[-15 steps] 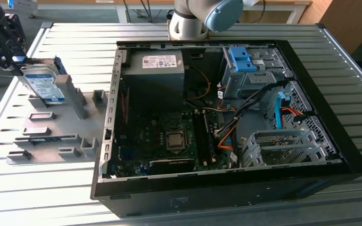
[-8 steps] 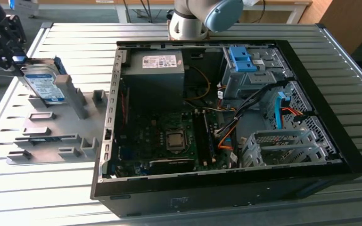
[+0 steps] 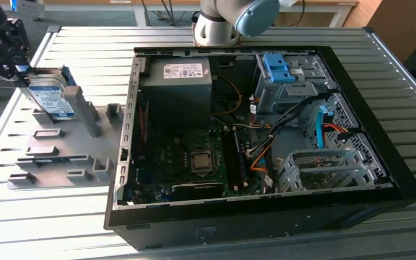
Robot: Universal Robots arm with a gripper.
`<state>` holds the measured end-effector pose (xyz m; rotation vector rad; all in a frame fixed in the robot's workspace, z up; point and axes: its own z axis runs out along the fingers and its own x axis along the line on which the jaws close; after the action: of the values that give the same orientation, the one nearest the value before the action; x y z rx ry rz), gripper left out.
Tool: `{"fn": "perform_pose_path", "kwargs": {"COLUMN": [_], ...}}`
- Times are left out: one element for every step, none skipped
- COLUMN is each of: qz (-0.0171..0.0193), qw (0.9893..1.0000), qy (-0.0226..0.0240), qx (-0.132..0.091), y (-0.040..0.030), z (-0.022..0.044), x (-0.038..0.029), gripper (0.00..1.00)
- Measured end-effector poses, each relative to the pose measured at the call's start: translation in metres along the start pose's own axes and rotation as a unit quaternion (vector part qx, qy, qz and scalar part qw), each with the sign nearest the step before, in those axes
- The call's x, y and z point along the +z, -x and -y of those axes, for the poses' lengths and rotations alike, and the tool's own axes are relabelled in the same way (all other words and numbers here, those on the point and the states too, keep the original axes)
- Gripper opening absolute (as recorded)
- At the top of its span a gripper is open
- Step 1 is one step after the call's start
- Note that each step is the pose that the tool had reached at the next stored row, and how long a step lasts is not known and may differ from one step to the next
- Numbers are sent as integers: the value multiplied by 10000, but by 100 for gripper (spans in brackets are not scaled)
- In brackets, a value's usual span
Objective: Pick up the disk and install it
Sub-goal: 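Pick up the disk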
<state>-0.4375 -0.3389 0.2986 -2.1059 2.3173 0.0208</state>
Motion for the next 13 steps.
{"fn": "perform_pose_path", "kwargs": {"qz": [-1,-2,-3,-3,-3,-3,-3,-3,-3,-3,-4,-4,-8], "qw": [10000,10000,10000,10000,10000,10000,10000,10000,10000,10000,10000,10000,10000], "qy": [0,0,0,-1,0,0,0,-1,0,-1,-1,-1,-1], "qx": [1,2,2,2,2,2,2,2,2,2,2,2,2], "y": [0,0,0,0,0,0,0,0,0,0,0,0,0], "z": [0,0,0,0,0,0,0,0,0,0,0,0,1], "x": [0,0,0,0,0,0,0,0,0,0,0,0,2], "gripper": [38,38,38,38,38,38,38,38,39,39,45,45,45]}}
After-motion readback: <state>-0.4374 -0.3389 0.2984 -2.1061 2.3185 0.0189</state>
